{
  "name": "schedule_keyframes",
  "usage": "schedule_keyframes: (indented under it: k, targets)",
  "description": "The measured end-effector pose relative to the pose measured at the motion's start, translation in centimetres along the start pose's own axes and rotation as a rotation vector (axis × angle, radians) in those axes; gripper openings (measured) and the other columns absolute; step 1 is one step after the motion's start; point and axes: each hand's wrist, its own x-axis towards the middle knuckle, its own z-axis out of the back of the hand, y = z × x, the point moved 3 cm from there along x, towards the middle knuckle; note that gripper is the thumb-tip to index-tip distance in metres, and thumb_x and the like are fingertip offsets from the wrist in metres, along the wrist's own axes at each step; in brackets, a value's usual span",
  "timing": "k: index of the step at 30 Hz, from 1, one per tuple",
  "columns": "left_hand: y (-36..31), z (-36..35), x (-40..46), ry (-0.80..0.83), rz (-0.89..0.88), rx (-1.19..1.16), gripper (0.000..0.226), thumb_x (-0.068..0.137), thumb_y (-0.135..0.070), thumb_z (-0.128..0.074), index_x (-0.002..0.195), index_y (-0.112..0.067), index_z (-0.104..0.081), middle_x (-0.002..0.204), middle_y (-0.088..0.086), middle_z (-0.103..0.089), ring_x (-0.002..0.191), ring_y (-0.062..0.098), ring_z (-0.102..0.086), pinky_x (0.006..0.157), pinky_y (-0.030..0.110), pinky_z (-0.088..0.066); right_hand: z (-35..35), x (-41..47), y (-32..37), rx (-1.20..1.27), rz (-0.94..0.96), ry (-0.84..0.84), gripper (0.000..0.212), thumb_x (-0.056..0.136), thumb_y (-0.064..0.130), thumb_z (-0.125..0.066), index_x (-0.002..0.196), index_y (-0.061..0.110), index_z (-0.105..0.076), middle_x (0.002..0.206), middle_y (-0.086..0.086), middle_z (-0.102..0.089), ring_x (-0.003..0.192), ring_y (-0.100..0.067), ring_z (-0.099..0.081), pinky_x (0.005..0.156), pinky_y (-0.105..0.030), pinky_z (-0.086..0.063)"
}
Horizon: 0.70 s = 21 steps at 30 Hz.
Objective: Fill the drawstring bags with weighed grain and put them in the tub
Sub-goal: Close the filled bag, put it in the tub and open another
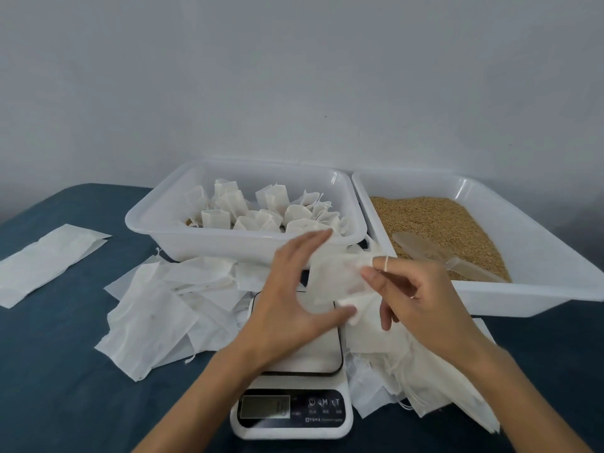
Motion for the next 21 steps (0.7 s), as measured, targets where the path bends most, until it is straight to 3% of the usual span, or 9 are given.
schedule_keyframes:
  k: [2,5,7,9,11,13,16,18,21]
  targets:
    - [-0.1,-1.3,-0.3,0.101,0.017,0.019,0.095,0.077,-0.028,-0.092,0.156,-0.037,-0.04,0.145,-0.026,-0.051,0.139,-0.007,-0.042,0.118,0.016,-0.028,-0.4,0.8,1.0,-0.069,0.002,0.138,0.026,0.099,0.042,-0.06,0.074,0.037,-0.065,0.051,-0.004,-0.054,0.042,-0.016,-0.063,0.052,-0.015,-0.04]
    - [-0.3,-1.9,-0.3,0.089,-0.001,0.005,0.062,0.086,-0.01,-0.081,0.143,-0.018,-0.057,0.131,-0.01,-0.067,0.121,0.005,-0.061,0.106,0.026,-0.043,-0.4,2.1,2.4,-0.203,-0.056,0.338,0.051,0.094,0.069,-0.044,0.077,0.026,-0.066,0.057,0.0,-0.062,0.043,-0.008,-0.061,0.053,-0.013,-0.041]
    - [-0.5,-1.5,-0.3,0.074,0.026,-0.048,0.049,0.086,-0.008,-0.072,0.133,-0.015,-0.064,0.121,-0.006,-0.072,0.111,0.01,-0.065,0.098,0.025,-0.047,0.1,3.3,3.6,-0.369,-0.099,0.434,0.072,0.084,0.089,-0.026,0.078,0.029,-0.065,0.059,0.007,-0.067,0.046,-0.009,-0.061,0.059,-0.022,-0.049]
    - [-0.5,-1.6,-0.3,0.092,0.092,-0.135,0.046,0.082,-0.015,-0.067,0.128,-0.018,-0.066,0.117,-0.007,-0.073,0.108,0.012,-0.066,0.097,0.03,-0.05,0.6,4.2,4.4,-0.455,-0.159,0.517,0.088,0.071,0.1,-0.016,0.086,0.032,-0.069,0.074,0.006,-0.075,0.054,-0.012,-0.066,0.068,-0.038,-0.056]
    - [-0.4,-1.8,-0.5,0.107,0.147,-0.233,0.04,0.082,-0.018,-0.068,0.121,-0.026,-0.067,0.112,-0.009,-0.073,0.107,0.014,-0.067,0.096,0.032,-0.052,0.3,4.9,5.3,-0.459,-0.202,0.583,0.098,0.063,0.105,-0.014,0.09,0.03,-0.071,0.083,0.009,-0.075,0.057,-0.012,-0.068,0.069,-0.043,-0.057]
    - [-0.2,-2.1,-0.6,0.113,0.176,-0.308,0.033,0.082,-0.018,-0.069,0.112,-0.03,-0.067,0.106,-0.008,-0.073,0.102,0.012,-0.069,0.093,0.034,-0.055,-0.2,5.3,6.3,-0.504,-0.188,0.624,0.102,0.06,0.105,-0.012,0.081,0.025,-0.071,0.071,0.014,-0.07,0.051,-0.007,-0.064,0.066,-0.04,-0.055]
    - [0.0,-2.2,-0.5,0.107,0.2,-0.396,0.026,0.081,-0.016,-0.066,0.106,-0.02,-0.067,0.098,0.013,-0.067,0.089,0.032,-0.064,0.081,0.053,-0.052,-0.3,6.0,7.5,-0.595,-0.145,0.632,0.097,0.064,0.099,-0.007,0.073,0.028,-0.072,0.055,0.027,-0.061,0.045,-0.004,-0.055,0.061,-0.03,-0.046]
    - [0.1,-2.1,-0.3,0.105,0.194,-0.405,0.027,0.08,-0.015,-0.066,0.107,-0.019,-0.067,0.1,0.014,-0.065,0.093,0.036,-0.062,0.083,0.055,-0.051,0.0,6.3,7.7,-0.569,-0.168,0.642,0.097,0.065,0.099,-0.009,0.082,0.033,-0.077,0.062,0.029,-0.064,0.047,-0.005,-0.055,0.062,-0.023,-0.041]
    - [-0.1,-2.0,-0.4,0.128,0.207,-0.405,0.026,0.081,-0.018,-0.07,0.107,-0.022,-0.068,0.102,0.008,-0.068,0.096,0.031,-0.064,0.088,0.049,-0.052,0.2,6.2,7.6,-0.434,-0.168,0.662,0.098,0.063,0.103,-0.014,0.088,0.035,-0.08,0.076,0.018,-0.072,0.048,-0.006,-0.057,0.058,-0.017,-0.045]
